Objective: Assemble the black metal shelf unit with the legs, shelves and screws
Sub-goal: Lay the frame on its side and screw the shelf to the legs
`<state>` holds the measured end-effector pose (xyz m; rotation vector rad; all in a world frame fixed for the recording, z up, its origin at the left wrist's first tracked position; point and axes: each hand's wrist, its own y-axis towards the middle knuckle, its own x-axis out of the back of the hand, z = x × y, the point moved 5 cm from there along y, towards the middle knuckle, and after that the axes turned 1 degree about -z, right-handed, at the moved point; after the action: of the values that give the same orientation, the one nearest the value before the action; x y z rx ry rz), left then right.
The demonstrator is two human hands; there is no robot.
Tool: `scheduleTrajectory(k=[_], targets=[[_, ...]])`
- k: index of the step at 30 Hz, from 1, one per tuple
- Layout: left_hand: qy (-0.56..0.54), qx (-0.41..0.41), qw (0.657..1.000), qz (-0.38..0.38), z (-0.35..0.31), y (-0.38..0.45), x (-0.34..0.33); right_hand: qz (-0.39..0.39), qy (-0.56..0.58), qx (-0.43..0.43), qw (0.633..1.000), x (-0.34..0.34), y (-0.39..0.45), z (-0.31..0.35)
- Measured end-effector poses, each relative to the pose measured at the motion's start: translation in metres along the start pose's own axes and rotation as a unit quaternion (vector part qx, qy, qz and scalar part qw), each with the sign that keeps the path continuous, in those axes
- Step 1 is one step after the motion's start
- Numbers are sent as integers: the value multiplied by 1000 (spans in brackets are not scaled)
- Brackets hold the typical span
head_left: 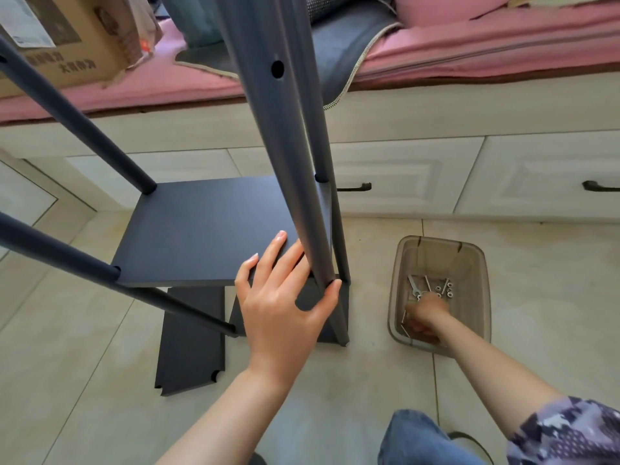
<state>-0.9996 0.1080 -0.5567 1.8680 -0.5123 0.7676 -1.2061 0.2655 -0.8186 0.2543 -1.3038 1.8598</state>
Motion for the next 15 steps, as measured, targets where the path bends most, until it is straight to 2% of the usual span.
scheduleTrajectory(k=[6,11,15], targets=[[28,-23,998,58,5,4,4,-59,118,112,985,26,-29,30],[21,14,993,114,5,14,7,-37,-11,201,979,13,-80,19],[-2,65,985,160,4,23,9,-34,-52,233,970,2,-105,2]])
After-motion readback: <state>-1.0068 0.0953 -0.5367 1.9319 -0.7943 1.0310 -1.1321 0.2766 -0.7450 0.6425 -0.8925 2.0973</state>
